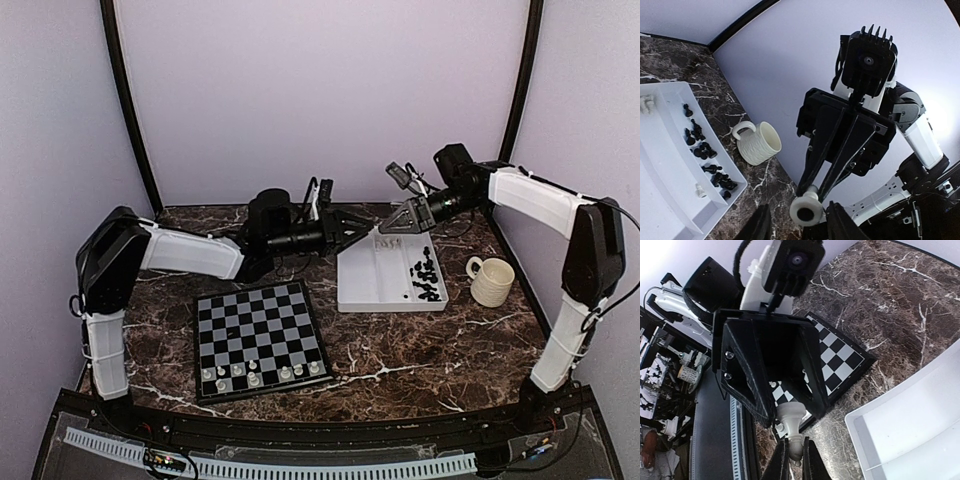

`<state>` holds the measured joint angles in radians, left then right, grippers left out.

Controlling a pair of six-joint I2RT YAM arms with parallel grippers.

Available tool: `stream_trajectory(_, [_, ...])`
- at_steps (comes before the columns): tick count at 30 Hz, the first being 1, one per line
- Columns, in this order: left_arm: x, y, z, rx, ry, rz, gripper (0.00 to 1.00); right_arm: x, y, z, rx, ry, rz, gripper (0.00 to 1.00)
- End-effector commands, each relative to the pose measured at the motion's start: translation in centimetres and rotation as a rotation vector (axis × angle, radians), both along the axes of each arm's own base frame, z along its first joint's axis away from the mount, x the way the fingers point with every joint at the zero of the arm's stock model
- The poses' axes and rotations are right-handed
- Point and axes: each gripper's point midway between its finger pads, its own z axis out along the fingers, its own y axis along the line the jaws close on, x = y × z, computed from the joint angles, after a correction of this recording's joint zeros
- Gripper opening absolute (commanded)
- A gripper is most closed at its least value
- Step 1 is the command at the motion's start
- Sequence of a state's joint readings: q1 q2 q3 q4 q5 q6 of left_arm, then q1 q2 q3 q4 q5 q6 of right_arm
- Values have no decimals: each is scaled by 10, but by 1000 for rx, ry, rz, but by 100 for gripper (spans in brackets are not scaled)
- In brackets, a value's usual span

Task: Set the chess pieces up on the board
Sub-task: Pass from the left arm to the right, then place the bishop on the chessboard.

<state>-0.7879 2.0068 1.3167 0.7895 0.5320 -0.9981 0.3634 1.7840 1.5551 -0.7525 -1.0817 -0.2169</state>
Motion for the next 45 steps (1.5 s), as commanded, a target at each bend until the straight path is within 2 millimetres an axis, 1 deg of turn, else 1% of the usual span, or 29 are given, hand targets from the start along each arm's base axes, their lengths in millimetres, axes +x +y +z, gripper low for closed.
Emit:
stream_trajectory(1, [3, 29, 35, 100, -139, 75, 44, 3, -7, 2, -145, -171, -49, 3])
stream_trajectory(2, [3, 33, 29, 147, -148, 78, 44, 1, -6, -1, -185, -205, -48, 3])
stream_trajectory(3, [5, 42, 37, 156, -166, 91, 45, 0, -6, -6, -233, -243, -45, 3])
stream_trajectory(4, [5, 48, 29, 204, -173, 93, 45, -2, -6, -10, -286, -277, -41, 3])
stream_trajectory(5, [7, 58, 38, 212, -188, 109, 45, -4, -4, -14, -336, -318, -28, 3])
stream_trajectory(6, [7, 67, 30, 260, -190, 114, 45, -8, -1, -17, -381, -358, -9, 3])
stream_trajectory(7, [10, 80, 39, 273, -221, 137, 45, -11, 1, -19, -418, -393, 2, 3])
stream_trajectory(8, [11, 90, 29, 316, -199, 147, 45, -14, 3, -21, -456, -433, 14, 3])
stream_trajectory(9, [14, 106, 27, 356, -204, 169, 45, -16, 4, -24, -493, -472, 29, 3])
stream_trajectory(10, [18, 116, 25, 387, -206, 197, 45, -20, 8, -26, -526, -508, 48, 3])
stream_trajectory(11, [21, 134, 21, 434, -205, 224, 45, -23, 11, -29, -562, -542, 72, 3])
stream_trajectory(12, [24, 146, 26, 454, -215, 261, 45, -28, 15, -33, -596, -569, 99, 3])
stream_trajectory(13, [30, 163, 17, 497, -198, 289, 45, -32, 19, -36, -629, -598, 126, 3])
stream_trajectory(14, [32, 176, 24, 502, -207, 330, 45, -36, 22, -40, -660, -623, 154, 3])
stream_trajectory(15, [39, 193, 17, 522, -186, 373, 45, -41, 28, -43, -685, -647, 181, 3])
stream_trajectory(16, [40, 203, 24, 514, -190, 398, 46, -46, 33, -46, -709, -673, 208, 3])
stream_trajectory(17, [44, 217, 21, 522, -174, 428, 45, -51, 38, -50, -728, -696, 236, 3])
stream_trajectory(18, [45, 225, 25, 520, -179, 448, 46, -57, 44, -53, -746, -722, 264, 3])
stream_trajectory(19, [50, 238, 21, 535, -168, 477, 46, -62, 49, -57, -767, -746, 291, 3])
stream_trajectory(20, [50, 244, 24, 537, -174, 491, 46, -67, 55, -62, -790, -772, 318, 3])
stream_trajectory(22, [55, 262, 21, 556, -184, 528, 46, -76, 67, -71, -827, -818, 366, 3])
stream_trajectory(24, [57, 275, 17, 576, -183, 545, 46, -83, 82, -78, -853, -858, 406, 3])
stream_trajectory(27, [55, 286, 14, 571, -140, 556, 46, -97, 111, -85, -855, -901, 464, 3])
stream_trajectory(30, [51, 291, 28, 554, -169, 569, 46, -106, 139, -92, -850, -931, 497, 3])
stream_trajectory(33, [48, 297, 38, 565, -199, 602, 46, -117, 160, -104, -847, -950, 540, 3])
stream_trajectory(36, [46, 302, 46, 578, -224, 625, 46, -124, 176, -120, -871, -989, 575, 4])
stream_trajectory(38, [44, 305, 53, 577, -242, 640, 46, -123, 180, -134, -916, -1025, 584, 4])
stream_trajectory(41, [41, 307, 58, 567, -256, 653, 47, -120, 179, -154, -987, -1058, 601, 4])
stream_trajectory(45, [40, 306, 59, 561, -253, 646, 47, -118, 176, -163, -1023, -1074, 615, 6])
